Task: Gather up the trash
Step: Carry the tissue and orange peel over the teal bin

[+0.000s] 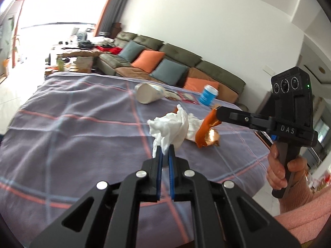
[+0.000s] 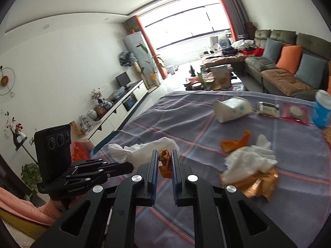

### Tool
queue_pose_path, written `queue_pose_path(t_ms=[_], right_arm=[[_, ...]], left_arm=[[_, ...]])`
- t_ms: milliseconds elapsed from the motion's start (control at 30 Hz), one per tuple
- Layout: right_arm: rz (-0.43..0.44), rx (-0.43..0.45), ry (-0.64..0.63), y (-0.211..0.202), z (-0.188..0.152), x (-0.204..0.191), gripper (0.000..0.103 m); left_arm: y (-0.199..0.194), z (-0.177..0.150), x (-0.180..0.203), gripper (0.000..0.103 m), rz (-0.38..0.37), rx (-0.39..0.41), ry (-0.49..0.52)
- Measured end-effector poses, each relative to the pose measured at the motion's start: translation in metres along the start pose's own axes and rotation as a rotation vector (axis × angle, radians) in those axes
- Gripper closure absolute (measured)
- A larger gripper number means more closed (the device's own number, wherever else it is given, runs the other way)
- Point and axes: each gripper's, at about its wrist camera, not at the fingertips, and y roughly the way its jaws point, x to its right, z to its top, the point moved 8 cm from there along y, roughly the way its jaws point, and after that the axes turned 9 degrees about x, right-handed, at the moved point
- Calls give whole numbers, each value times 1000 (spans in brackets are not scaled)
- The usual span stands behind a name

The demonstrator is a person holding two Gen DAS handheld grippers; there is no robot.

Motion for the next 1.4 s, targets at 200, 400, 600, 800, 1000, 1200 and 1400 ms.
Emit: queue_pose_path(t_ms=[200, 400, 600, 800, 1000, 1200, 1400], right_arm=[[92, -30, -31, 42, 8, -30, 91], [169, -60, -68, 78, 13, -62, 91], [239, -92, -88, 108, 15, -88, 91], [301, -119, -98, 135, 17, -113, 91], [350, -132, -128, 161, 21, -142, 91], [397, -142, -142, 180, 24, -166, 91], [437, -159, -150, 197, 23, -188, 91]], left_arm=[[-30, 6, -34, 96, 89, 42, -47], [-60, 10, -73, 95, 190, 82, -103], [-90, 14, -106, 95, 274, 127, -146], [-117, 18, -131, 96, 348, 165, -171], [-145, 18, -156, 95, 427, 197, -205], [-169, 20, -184, 96, 505, 217, -233], [-185, 18, -203, 95, 557, 225, -251]])
